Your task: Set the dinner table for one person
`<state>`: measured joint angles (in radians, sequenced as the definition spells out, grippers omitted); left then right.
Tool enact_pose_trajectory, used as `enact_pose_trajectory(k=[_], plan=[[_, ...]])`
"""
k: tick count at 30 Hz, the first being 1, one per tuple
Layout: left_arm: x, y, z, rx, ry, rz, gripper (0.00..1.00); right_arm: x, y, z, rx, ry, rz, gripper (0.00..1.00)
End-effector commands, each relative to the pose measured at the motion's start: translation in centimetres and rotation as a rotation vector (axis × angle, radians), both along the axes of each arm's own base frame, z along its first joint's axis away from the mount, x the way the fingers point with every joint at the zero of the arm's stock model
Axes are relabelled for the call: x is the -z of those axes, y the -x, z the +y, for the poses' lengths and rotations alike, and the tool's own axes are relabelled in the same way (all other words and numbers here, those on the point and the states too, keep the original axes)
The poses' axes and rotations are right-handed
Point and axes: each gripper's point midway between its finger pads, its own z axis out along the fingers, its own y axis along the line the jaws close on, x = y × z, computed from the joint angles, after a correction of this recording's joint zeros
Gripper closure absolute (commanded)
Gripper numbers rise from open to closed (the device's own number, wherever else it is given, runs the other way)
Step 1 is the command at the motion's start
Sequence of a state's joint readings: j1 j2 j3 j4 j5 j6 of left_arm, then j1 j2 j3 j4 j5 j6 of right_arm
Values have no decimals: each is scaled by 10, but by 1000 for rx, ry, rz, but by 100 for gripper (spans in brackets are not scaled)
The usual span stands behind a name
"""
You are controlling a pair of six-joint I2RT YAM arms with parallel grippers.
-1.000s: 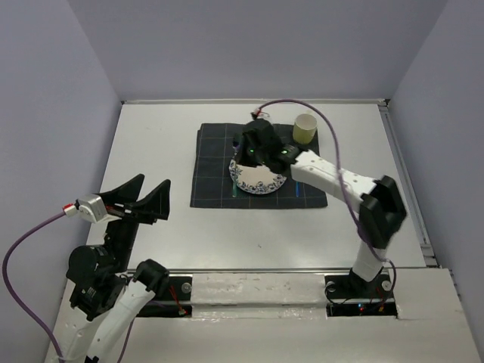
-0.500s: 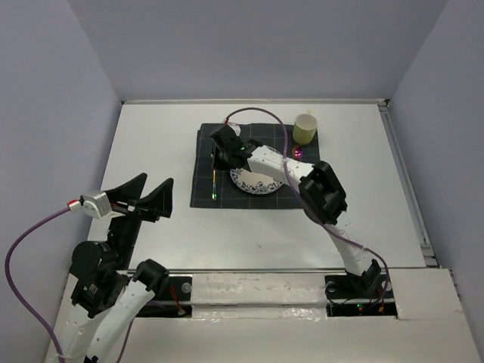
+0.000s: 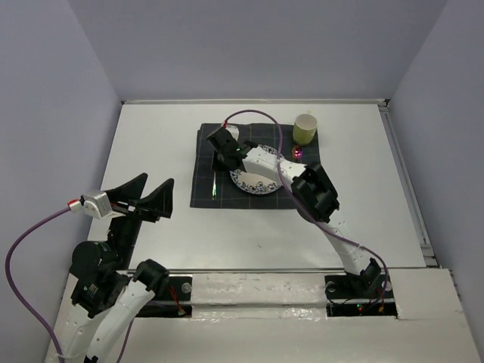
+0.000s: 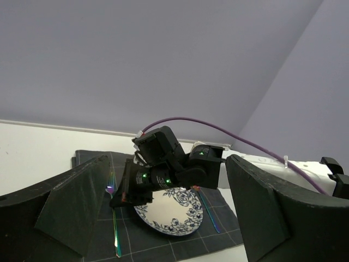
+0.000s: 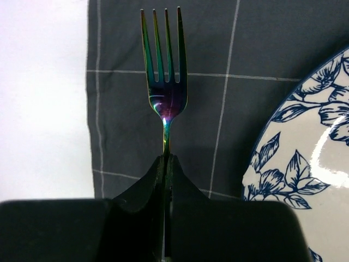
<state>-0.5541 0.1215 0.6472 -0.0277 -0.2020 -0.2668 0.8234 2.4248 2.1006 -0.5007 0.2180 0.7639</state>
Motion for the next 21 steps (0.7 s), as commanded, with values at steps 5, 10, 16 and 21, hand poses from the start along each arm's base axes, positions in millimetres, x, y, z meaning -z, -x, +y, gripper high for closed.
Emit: enact_pose_trajectory(k=[5,10,16,21], plan=[[-10,-1,-1,-1,-3,-27,1,-13,-10,4,21,-12,-31,83],[-8,-4,2,-22,-5,-18,1,-43,-8,14,-27,-72,-51,30],[-4,-11,4,-51,-17,2,1,-134,7,4,-109,-169,-205,5],[1,-20,8,-91,-29,27,1,-212,53,-39,-203,-238,-409,0]])
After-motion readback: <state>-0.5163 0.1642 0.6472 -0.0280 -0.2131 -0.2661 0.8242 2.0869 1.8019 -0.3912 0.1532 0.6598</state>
